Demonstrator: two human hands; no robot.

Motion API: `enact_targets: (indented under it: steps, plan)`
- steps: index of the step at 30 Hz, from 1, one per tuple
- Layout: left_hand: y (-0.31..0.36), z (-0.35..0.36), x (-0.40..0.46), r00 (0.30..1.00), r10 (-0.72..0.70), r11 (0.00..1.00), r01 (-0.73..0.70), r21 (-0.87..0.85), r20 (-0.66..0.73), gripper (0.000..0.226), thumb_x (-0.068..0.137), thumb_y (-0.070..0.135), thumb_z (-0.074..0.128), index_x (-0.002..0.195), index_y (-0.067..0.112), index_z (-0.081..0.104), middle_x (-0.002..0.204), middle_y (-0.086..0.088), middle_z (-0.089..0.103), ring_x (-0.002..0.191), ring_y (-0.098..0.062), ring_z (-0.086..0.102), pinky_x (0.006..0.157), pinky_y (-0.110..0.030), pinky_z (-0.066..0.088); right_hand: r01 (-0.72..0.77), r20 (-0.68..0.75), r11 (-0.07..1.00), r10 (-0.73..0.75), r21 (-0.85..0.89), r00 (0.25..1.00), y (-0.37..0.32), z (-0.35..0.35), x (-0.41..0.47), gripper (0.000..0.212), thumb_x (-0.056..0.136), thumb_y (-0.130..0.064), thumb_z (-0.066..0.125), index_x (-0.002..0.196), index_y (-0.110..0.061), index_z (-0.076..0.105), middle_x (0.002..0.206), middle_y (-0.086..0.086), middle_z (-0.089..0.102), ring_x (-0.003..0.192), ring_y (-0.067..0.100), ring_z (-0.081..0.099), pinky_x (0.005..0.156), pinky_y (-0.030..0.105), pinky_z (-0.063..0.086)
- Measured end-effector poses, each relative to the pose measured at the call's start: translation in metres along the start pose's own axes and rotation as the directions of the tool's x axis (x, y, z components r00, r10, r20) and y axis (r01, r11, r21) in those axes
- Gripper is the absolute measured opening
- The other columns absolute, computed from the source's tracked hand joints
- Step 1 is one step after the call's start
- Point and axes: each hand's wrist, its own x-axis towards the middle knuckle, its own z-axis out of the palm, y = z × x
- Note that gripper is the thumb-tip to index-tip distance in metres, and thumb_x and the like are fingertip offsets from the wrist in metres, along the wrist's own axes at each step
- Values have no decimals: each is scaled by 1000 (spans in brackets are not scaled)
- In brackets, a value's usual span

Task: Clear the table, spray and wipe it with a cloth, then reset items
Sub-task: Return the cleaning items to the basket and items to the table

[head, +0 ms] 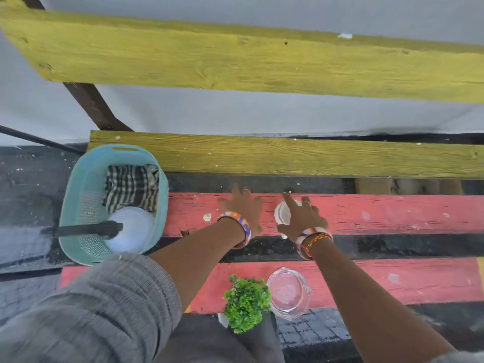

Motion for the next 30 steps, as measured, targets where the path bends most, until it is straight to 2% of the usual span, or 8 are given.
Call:
enact_targets:
  steps: [2,5,7,12,15,20,25,30]
  plan:
    - [2,16,4,998,-61,995,60,-75,-13,63,86,31,58,139,23,27,150,-13,20,142,-36,9,99,-60,37,23,-42,999,-22,33,999,3,7,3,72,84,-29,61,144,-34,20,146,14,28,128,37,37,93,46,44]
    - [-2,26,3,991,-78,991,66,-117,-108,55,86,6,49,135,24,33,146,-13,26,135,-34,23,87,-50,47,35,-91,997,-30,64,995,4,12,4,62,84,-20,57,139,-31,31,141,14,34,125,36,39,86,43,48]
    - [-6,28,0,987,-80,987,58,-149,-143,54,83,1,49,131,23,38,142,-12,30,132,-34,28,83,-46,49,42,-105,997,-35,70,994,3,14,2,58,83,-16,56,134,-31,36,138,13,35,123,36,39,82,42,49]
    - [-28,34,-25,969,-95,982,54,-184,-227,53,80,6,55,128,24,42,135,-10,39,125,-32,35,81,-42,51,80,-166,994,-67,75,984,-12,11,-13,52,83,-21,56,131,-32,39,136,11,39,122,35,40,82,41,49]
    - [-43,33,-56,964,-92,973,33,-228,-251,53,81,11,55,130,24,40,135,-11,40,127,-33,34,89,-44,51,102,-197,994,-95,29,976,-36,0,-33,52,82,-23,59,130,-30,40,132,12,43,122,36,41,84,41,47]
    - [-78,18,-132,947,-39,964,-47,-260,-318,52,81,19,58,129,28,43,134,-10,40,125,-33,42,92,-43,45,115,-261,993,-116,-18,958,-100,-24,-90,64,69,-16,71,126,-17,43,125,12,47,120,37,45,87,44,50]
    - [-138,10,-237,853,41,953,-190,-236,-521,39,78,25,60,116,23,56,120,-11,55,113,-35,54,92,-43,48,200,-406,980,-178,11,896,-180,-30,-174,68,66,-18,74,123,-10,38,120,13,50,116,37,49,88,42,47]
    - [-223,12,-341,752,-3,940,-223,-259,-659,40,72,26,64,112,29,59,110,-4,62,105,-26,58,79,-26,42,374,-526,924,-279,81,803,-276,-30,-257,70,64,-24,76,117,-8,33,107,12,57,104,36,56,76,38,45]
